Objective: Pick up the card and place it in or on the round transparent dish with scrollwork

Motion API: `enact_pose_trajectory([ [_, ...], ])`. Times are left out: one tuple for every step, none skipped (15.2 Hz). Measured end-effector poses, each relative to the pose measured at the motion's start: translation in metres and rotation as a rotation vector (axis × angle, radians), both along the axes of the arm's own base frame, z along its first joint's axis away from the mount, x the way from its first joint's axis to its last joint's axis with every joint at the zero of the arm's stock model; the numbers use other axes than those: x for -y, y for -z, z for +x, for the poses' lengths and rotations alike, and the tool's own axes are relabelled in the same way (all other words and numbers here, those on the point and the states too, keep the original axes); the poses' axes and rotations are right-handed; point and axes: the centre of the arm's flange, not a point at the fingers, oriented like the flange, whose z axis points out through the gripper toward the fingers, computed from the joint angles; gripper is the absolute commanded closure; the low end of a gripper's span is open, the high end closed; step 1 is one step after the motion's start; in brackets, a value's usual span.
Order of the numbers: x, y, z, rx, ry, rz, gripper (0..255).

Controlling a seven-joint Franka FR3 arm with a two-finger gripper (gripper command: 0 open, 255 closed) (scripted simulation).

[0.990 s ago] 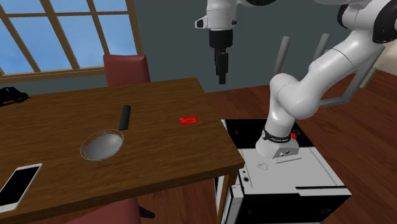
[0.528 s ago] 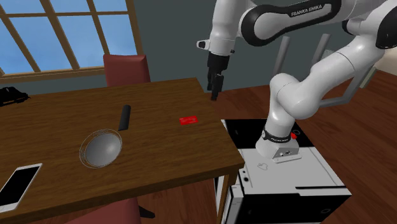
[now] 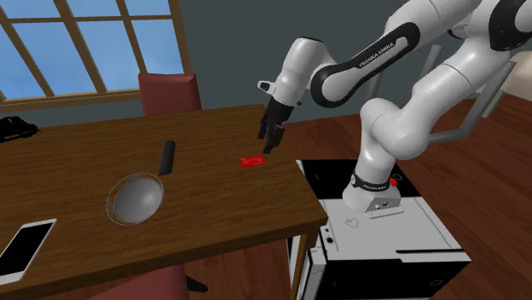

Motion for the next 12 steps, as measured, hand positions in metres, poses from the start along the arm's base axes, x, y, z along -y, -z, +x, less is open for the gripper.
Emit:
enact_pose_trajectory([
  [0.004, 0.009, 0.005, 0.033, -0.012, 0.001, 0],
  [0.005, 0.021, 0.011, 0.064, -0.025, 0.002, 0],
  [0.007, 0.033, 0.014, 0.098, -0.036, 0.004, 0],
  [0.008, 0.041, 0.022, 0.134, -0.048, 0.005, 0],
  [0.010, 0.048, 0.026, 0.154, -0.052, 0.002, 0],
  [0.015, 0.056, 0.029, 0.164, -0.053, -0.002, 0],
  [0.015, 0.061, 0.033, 0.169, -0.054, -0.005, 0],
  [0.015, 0.067, 0.035, 0.171, -0.054, -0.007, 0],
  [0.013, 0.071, 0.038, 0.173, -0.054, -0.007, 0],
  [0.013, 0.076, 0.041, 0.173, -0.054, -0.008, 0],
  [0.012, 0.079, 0.044, 0.174, -0.054, -0.008, 0],
  [0.012, 0.083, 0.046, 0.174, -0.054, -0.009, 0],
])
